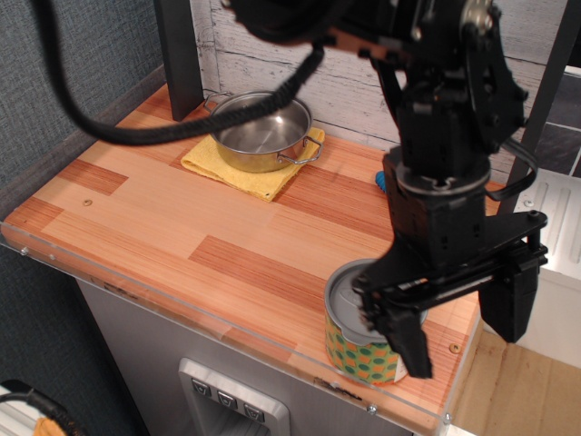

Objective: Slide the checkered can so that it's closer to the silver pan, on the empty corner of the table.

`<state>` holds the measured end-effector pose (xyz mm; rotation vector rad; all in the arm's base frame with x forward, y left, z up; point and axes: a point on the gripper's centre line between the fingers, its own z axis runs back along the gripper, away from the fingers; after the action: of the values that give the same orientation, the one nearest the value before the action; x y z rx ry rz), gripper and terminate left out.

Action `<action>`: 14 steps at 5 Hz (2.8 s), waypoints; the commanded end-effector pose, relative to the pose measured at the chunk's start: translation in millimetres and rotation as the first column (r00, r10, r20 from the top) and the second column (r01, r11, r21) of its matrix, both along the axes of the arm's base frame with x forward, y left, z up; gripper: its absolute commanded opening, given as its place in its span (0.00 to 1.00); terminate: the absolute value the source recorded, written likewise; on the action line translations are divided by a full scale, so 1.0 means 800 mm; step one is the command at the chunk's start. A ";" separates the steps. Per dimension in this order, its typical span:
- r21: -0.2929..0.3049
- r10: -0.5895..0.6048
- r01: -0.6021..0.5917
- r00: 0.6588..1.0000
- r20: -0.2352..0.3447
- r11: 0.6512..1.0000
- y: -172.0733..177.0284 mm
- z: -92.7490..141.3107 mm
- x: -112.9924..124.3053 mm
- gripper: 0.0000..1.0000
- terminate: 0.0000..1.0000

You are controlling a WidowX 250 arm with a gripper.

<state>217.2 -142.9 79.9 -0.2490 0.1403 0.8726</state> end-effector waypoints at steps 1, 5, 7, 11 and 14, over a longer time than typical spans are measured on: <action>0.022 0.107 -0.106 0.994 -0.005 0.994 0.023 -0.004 0.008 1.00 0.00; 0.056 0.297 -0.298 0.955 0.029 0.953 0.131 -0.013 0.035 1.00 0.00; 0.123 0.312 -0.316 0.949 0.053 0.941 0.188 -0.015 0.047 1.00 0.00; 0.234 0.429 -0.442 0.897 0.107 0.866 0.307 -0.015 0.048 1.00 0.00; 0.230 0.507 -0.519 0.854 0.112 0.823 0.362 -0.012 0.057 1.00 0.00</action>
<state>265.4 142.1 51.8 -0.0580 -0.0576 1.4054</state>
